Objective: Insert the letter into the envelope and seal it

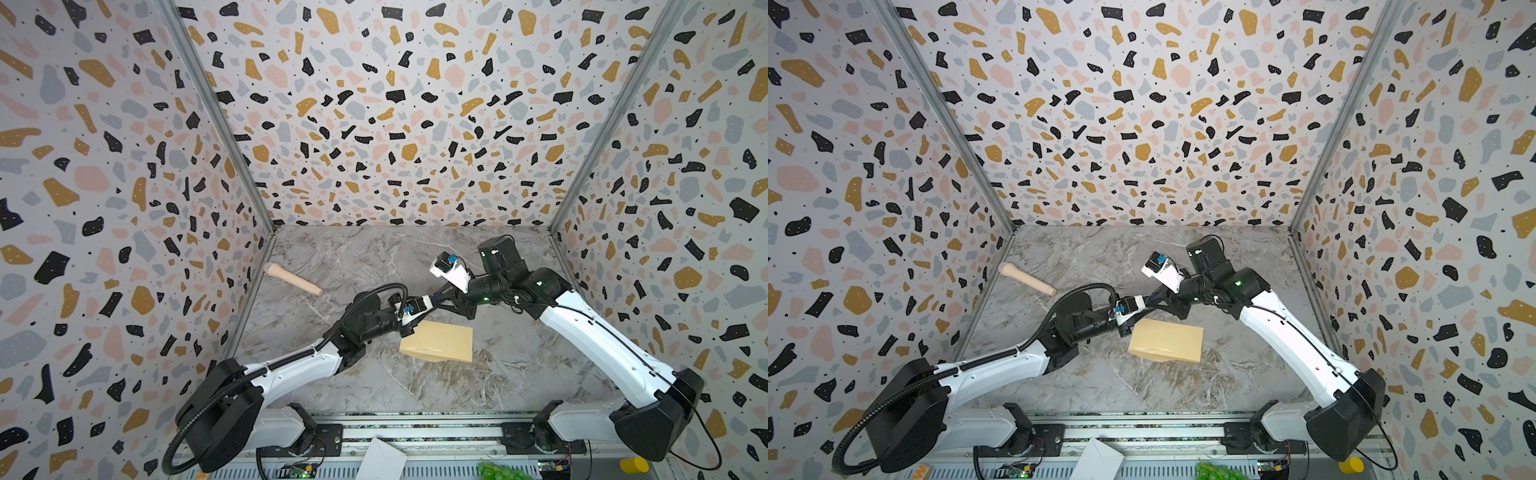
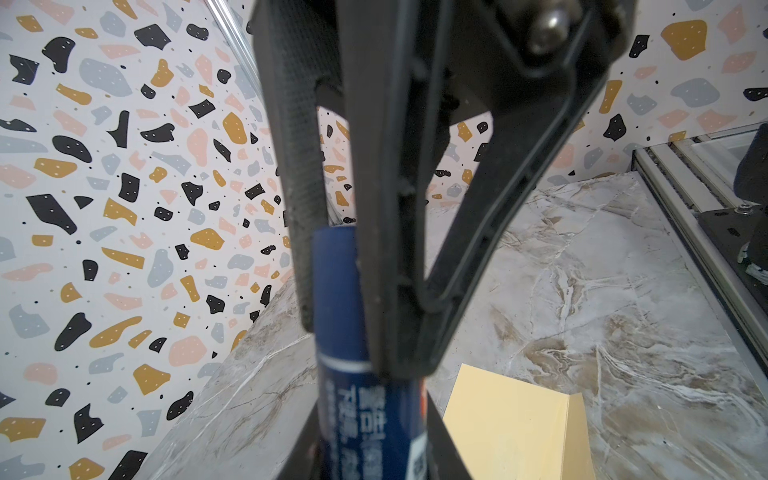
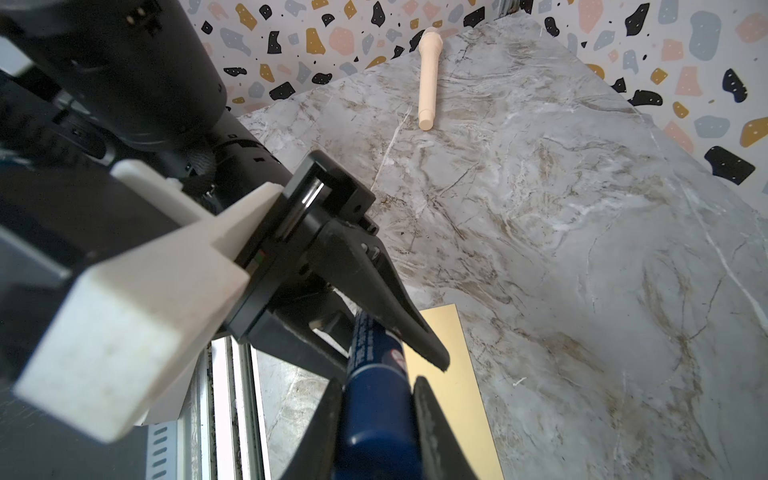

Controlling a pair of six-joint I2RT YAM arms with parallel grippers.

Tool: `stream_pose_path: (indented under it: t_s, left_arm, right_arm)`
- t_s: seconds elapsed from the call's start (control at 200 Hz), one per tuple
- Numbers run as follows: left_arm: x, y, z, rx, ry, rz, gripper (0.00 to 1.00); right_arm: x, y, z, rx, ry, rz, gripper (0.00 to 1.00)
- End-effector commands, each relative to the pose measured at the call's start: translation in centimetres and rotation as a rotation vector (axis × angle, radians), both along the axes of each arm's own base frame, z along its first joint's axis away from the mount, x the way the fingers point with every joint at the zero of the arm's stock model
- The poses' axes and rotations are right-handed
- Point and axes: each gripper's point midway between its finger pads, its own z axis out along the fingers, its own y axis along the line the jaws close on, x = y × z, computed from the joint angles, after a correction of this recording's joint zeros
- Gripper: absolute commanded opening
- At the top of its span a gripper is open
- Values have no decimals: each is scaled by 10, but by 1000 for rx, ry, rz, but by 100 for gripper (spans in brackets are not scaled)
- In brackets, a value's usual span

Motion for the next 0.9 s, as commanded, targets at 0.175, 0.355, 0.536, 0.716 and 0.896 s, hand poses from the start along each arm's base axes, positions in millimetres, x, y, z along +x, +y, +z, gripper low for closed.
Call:
stream_pose_path:
  t_s: [0.175, 0.355, 0.536, 0.716, 0.896]
  left_arm:
    - [15, 16, -54, 125, 126, 96, 0]
    - [16, 16, -58, 137, 130, 98, 0]
    - [17, 16, -60, 140, 135, 97, 0]
    - [13, 14, -55, 128, 132, 73, 0]
    - [9, 8, -20, 65, 118, 33, 37]
  right_arm:
    - [7, -27, 67, 90, -163, -79, 0]
    - [6, -31, 72, 103, -174, -83, 0]
    - [5, -31, 73, 112, -170, -73, 0]
    - [4, -29, 66, 112, -146, -63, 0]
    - [3, -22, 48, 97, -97, -47, 0]
